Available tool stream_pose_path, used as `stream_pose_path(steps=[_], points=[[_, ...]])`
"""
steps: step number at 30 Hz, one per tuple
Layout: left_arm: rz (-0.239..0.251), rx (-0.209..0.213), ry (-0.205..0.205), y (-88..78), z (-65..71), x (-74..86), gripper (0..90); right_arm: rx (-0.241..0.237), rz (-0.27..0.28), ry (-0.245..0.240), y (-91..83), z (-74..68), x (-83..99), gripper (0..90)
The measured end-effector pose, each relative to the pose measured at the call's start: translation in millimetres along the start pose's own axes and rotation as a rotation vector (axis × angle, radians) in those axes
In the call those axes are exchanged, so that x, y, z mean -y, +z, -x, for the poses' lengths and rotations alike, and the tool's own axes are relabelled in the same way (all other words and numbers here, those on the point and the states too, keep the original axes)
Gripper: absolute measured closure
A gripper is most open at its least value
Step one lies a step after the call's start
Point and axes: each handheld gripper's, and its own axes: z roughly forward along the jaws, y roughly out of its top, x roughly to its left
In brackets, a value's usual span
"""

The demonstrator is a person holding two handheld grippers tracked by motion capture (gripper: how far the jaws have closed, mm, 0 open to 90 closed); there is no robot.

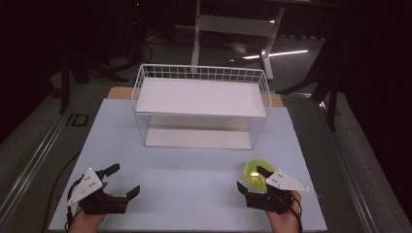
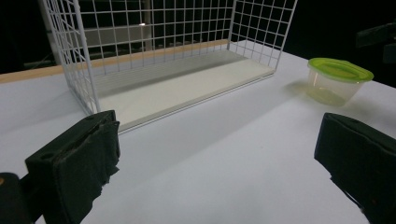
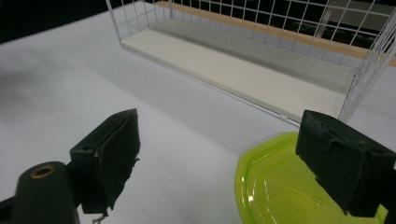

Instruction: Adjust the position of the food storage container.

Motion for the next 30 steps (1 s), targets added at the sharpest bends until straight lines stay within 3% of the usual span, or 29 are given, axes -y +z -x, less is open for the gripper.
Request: stream_pose_path(steps=[3, 9, 10, 12, 17, 23, 30], points=[[0.0, 0.007, -0.007, -0.3, -0.5, 0.4, 1.0, -0.007, -0.004, -0.01, 1.6, -2.5, 0.1, 13.7], [0.01, 0.03, -0.007, -1.4, 0.8, -0.2, 1.0, -0.051, -0.007, -0.082, 3.8, -18.2, -4.2, 16.7], [0.014, 0.034, -0.003, -1.5, 1.2, -0.5, 1.0, -0.097, -0.006, -0.091, 4.6, -26.5, -7.7, 17.2], [0.021, 0.039, -0.004, -1.6, 2.7, -1.1, 1.0, -0.134, 0.001, -0.095, 5.0, -32.8, -11.9, 17.1], [0.028, 0.045, -0.001, -2.1, 4.9, -1.4, 1.0, -0.162, 0.02, -0.122, 2.5, -42.2, -26.1, 17.1], [0.028, 0.038, 0.007, -2.9, 6.5, -1.7, 1.0, -0.17, 0.058, -0.091, 0.5, -33.7, -45.2, 13.7], [0.037, 0.044, -0.002, -1.5, 6.6, -1.7, 1.0, -0.116, 0.087, -0.105, 3.0, -16.1, -58.5, 13.3]])
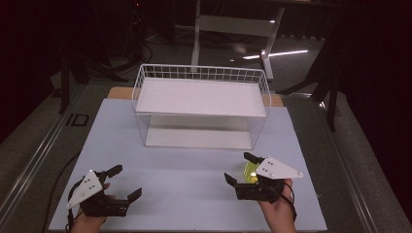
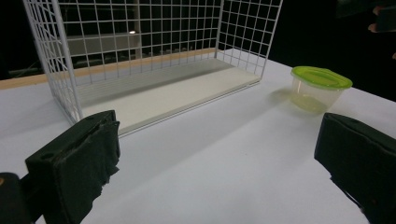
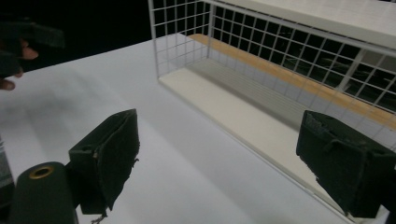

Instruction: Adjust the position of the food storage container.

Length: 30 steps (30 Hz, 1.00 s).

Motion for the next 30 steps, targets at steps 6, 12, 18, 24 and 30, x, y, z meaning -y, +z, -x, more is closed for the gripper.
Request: stream_pose_path(steps=[6, 12, 18, 24, 30], points=[[-0.002, 0.01, -0.007, -1.1, 0.5, 0.8, 1.0, 0.036, 0.007, 0.069, -2.7, 17.6, -2.1, 11.1], [0.011, 0.004, -0.014, -4.1, -0.3, -0.1, 1.0, 0.121, -0.005, 0.105, -9.3, 43.4, 3.2, 12.0], [0.012, 0.005, -0.012, -3.5, 0.1, -0.4, 1.0, 0.172, -0.045, 0.136, -14.9, 56.7, 16.1, 21.0], [0.007, 0.007, 0.0, -2.5, 1.3, -0.2, 1.0, 0.228, -0.087, 0.174, -23.0, 68.0, 32.6, 27.9], [0.003, 0.009, -0.001, -1.7, 1.5, 0.3, 1.0, 0.284, -0.12, 0.195, -35.1, 71.9, 48.7, 41.2]])
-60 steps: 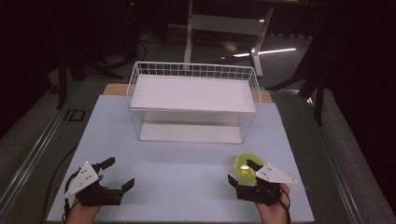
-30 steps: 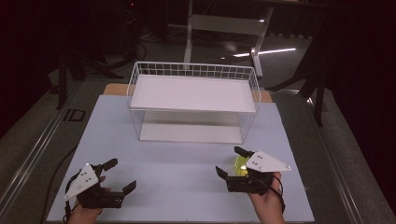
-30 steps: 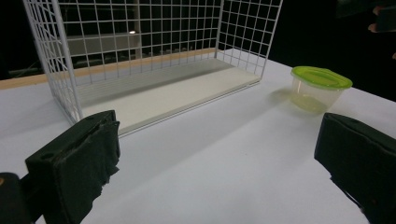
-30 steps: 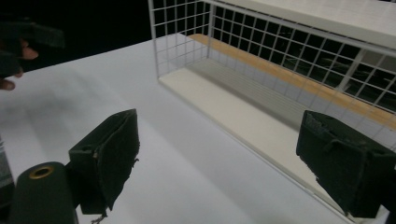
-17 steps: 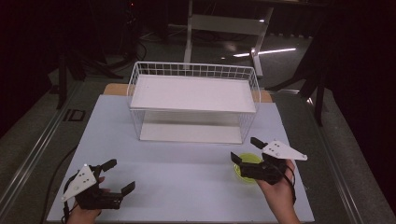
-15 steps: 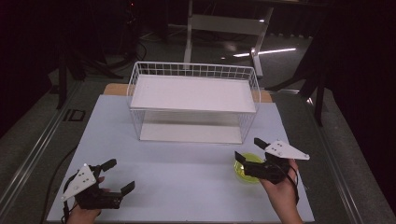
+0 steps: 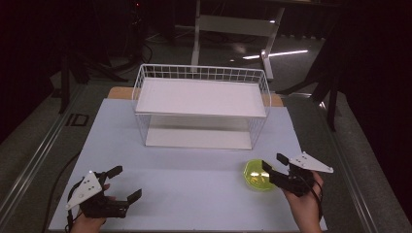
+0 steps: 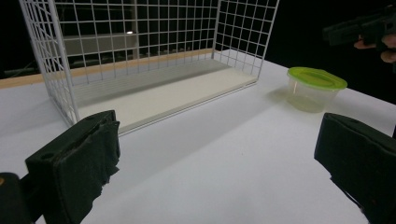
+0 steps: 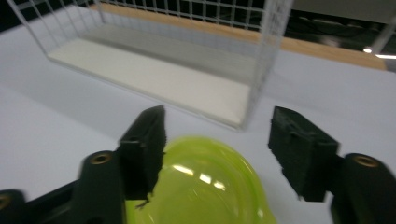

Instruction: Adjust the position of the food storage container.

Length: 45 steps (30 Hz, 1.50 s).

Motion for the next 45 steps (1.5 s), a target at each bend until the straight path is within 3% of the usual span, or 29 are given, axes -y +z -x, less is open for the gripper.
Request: stream_pose_path(steps=[12, 16, 20, 21, 25, 33, 45], points=[[-0.012, 0.016, 0.018, 2.9, 3.6, 0.3, 1.0, 0.045, -0.108, 0.078, -14.1, 23.9, 50.6, 57.6], [-0.012, 0.016, 0.016, 3.2, 3.7, 0.4, 1.0, 0.056, -0.132, 0.078, -12.6, 25.0, 57.4, 60.7], [-0.009, 0.014, 0.012, 2.3, 3.4, 0.3, 1.0, 0.083, -0.171, 0.098, -11.0, 27.0, 63.9, 72.6], [-0.009, 0.014, 0.012, 2.3, 3.4, 0.3, 1.0, 0.083, -0.171, 0.098, -11.0, 27.0, 63.9, 72.6], [-0.009, 0.014, 0.012, 2.4, 3.4, 0.0, 1.0, 0.063, -0.237, 0.1, -3.0, 23.8, 72.1, 88.7], [-0.02, 0.017, 0.015, 4.1, 3.8, 0.8, 1.0, 0.049, -0.264, 0.097, 12.0, 17.7, 67.8, 89.8], [-0.028, 0.026, 0.02, 6.7, 5.8, 1.1, 1.0, -0.012, -0.318, 0.081, 41.7, 7.6, 59.5, 89.9]])
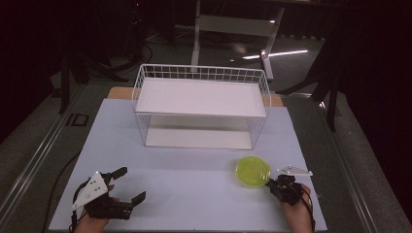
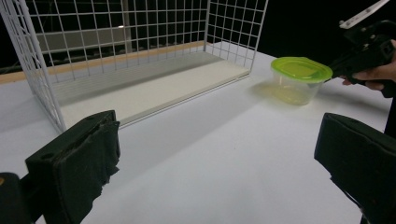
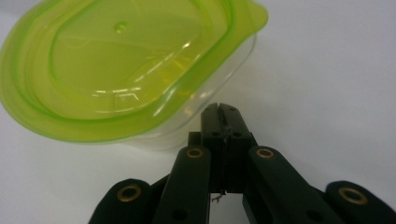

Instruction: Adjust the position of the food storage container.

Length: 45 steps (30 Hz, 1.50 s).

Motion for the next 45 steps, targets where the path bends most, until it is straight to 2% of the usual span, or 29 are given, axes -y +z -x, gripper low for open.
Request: stream_pose_path(steps=[7, 17, 22, 29, 37, 43, 45], points=[[0.001, -0.004, -0.003, -0.8, -1.1, 0.1, 1.0, -0.027, -0.018, -0.012, 15.0, -12.1, -11.8, 89.9], [-0.001, 0.001, 0.001, -0.1, 0.0, 0.0, 1.0, -0.054, -0.025, -0.053, 34.0, -31.6, -27.7, 89.8], [0.0, -0.002, 0.002, -1.7, -0.3, 0.0, 1.0, -0.041, -0.033, -0.057, 38.9, -33.0, -31.3, 89.8], [0.003, -0.002, 0.0, -2.1, 0.1, -0.2, 1.0, -0.006, -0.022, -0.043, 32.7, -29.3, -32.5, 89.9], [0.003, -0.002, 0.002, -2.1, 0.6, -0.2, 1.0, -0.035, -0.044, -0.058, 42.2, -40.5, -34.0, 89.9], [0.0, 0.001, 0.001, -2.0, 0.5, -0.2, 1.0, -0.062, -0.043, -0.071, 49.3, -52.9, -41.0, 89.9], [0.0, 0.002, 0.003, -2.1, 1.1, -0.3, 1.0, -0.084, -0.042, -0.078, 55.3, -62.0, -45.4, 89.9]])
